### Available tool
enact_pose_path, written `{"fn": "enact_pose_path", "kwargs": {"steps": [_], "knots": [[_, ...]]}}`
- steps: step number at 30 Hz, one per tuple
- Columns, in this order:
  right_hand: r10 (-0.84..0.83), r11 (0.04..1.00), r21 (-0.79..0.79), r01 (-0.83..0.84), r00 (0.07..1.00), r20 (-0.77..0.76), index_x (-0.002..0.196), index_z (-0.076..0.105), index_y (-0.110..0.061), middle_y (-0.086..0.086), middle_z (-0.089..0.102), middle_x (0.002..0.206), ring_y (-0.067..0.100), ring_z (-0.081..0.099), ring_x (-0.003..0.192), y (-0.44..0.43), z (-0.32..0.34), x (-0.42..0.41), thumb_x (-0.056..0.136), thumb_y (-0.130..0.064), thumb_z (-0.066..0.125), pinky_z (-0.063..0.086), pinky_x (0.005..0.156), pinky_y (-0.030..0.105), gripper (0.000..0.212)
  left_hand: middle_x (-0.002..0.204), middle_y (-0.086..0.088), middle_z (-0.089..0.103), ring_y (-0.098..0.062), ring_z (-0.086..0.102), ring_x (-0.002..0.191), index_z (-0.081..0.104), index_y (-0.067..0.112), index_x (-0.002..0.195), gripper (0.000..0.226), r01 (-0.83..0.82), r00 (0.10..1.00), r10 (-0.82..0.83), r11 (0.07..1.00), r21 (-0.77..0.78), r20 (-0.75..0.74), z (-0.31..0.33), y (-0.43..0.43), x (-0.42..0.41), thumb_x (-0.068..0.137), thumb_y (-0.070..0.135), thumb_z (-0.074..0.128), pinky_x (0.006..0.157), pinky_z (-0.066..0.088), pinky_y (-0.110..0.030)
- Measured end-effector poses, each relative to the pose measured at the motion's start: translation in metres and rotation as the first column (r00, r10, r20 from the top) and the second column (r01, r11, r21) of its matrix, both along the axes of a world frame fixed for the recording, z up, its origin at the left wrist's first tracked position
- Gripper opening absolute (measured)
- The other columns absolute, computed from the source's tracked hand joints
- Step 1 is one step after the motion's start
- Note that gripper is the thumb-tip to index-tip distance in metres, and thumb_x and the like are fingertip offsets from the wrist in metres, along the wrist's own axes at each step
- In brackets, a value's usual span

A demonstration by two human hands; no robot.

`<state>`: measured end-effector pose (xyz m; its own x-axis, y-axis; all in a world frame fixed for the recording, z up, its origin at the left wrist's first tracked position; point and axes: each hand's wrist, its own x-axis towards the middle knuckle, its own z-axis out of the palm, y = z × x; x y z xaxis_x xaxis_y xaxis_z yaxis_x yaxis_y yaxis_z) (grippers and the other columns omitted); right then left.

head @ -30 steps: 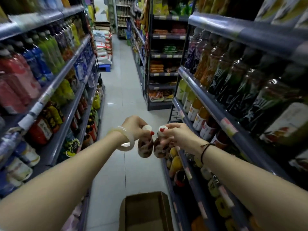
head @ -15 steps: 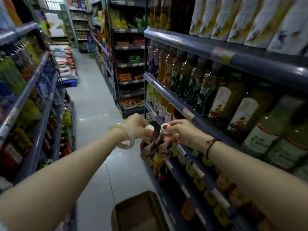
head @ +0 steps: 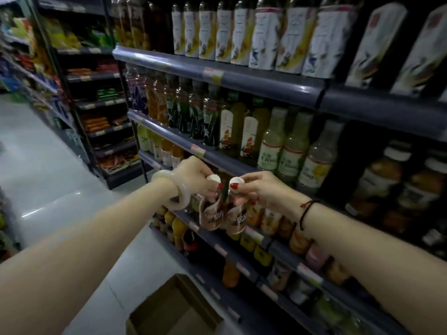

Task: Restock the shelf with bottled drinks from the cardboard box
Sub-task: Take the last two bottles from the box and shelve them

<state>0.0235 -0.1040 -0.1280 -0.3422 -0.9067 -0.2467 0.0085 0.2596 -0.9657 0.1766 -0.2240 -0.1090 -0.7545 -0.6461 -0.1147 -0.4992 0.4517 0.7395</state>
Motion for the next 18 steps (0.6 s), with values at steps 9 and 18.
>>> {"fn": "enact_pose_path", "kwargs": {"steps": [9,18], "knots": [[-0.173,0.984,-0.064,0.167,0.981,-0.092,0.103,0.067,-0.001,0.008,0.073,0.080,0.016,0.069,0.059,0.099,0.012,-0.033,0.082,-0.011,0.071,0.056,0.065,0.025,0.024,0.086,-0.010,0.076,-0.015,0.075,0.080,0.072,0.002,0.102,0.022,0.192,0.981,-0.190,0.980,0.051,-0.040,0.019,0.065,-0.056,0.083,0.013,0.070,0.080,0.061,-0.032],[-0.355,0.934,-0.083,0.348,0.928,-0.113,0.102,0.067,0.001,0.015,0.068,0.081,0.008,0.065,0.048,0.195,0.034,-0.054,0.086,-0.008,0.067,0.045,0.043,0.014,0.019,0.088,-0.013,0.076,-0.014,0.075,0.079,0.071,0.000,0.102,0.021,0.373,0.927,-0.368,0.923,0.091,-0.070,0.035,0.137,-0.108,0.085,0.012,0.068,0.077,0.061,-0.028]]}}
